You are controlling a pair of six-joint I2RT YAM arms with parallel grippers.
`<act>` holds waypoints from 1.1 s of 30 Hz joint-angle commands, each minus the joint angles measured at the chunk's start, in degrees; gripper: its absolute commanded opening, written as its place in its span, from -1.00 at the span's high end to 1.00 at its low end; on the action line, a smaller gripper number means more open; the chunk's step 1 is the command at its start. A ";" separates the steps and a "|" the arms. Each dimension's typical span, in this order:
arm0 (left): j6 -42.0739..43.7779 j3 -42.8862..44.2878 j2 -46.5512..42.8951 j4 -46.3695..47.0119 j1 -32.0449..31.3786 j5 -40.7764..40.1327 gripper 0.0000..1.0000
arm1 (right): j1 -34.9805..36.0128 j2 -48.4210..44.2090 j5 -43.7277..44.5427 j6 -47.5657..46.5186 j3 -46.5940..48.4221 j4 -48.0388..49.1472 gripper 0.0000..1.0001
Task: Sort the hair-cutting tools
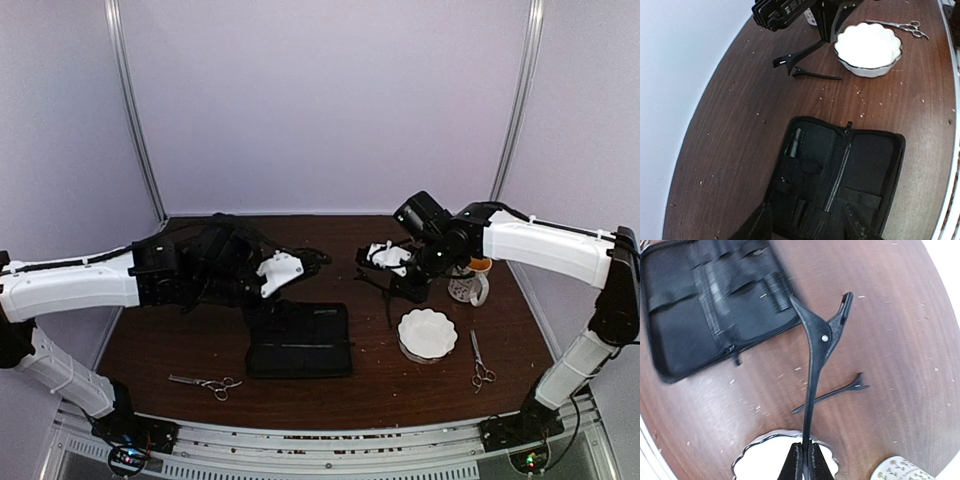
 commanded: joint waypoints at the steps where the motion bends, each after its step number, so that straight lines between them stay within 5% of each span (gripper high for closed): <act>1: 1.79 -6.66 -6.08 2.88 0.11 6.11 0.10 | 2.21 -3.96 -4.26 -5.27 -4.49 -1.03 1.00; 4: 3.93 -14.73 -10.90 11.16 -0.15 14.53 0.38 | 4.09 -6.46 -7.22 -5.34 -7.13 1.10 1.00; 7: 3.49 -19.83 -13.68 17.74 -1.36 14.59 0.40 | 5.90 -6.21 -7.83 -5.73 -8.85 3.30 1.00; 27: 0.77 -22.40 -8.23 6.86 -10.21 -3.71 0.40 | 14.52 20.12 -9.92 -1.86 13.78 -4.12 1.00; 30: -1.10 -22.18 -3.56 8.86 -13.26 -18.33 0.44 | 14.70 20.86 -10.69 -1.15 12.75 -3.72 1.00; 33: -0.73 -20.89 0.87 10.79 -14.09 -20.21 0.36 | 14.72 20.33 -11.44 -1.43 11.19 -3.62 1.00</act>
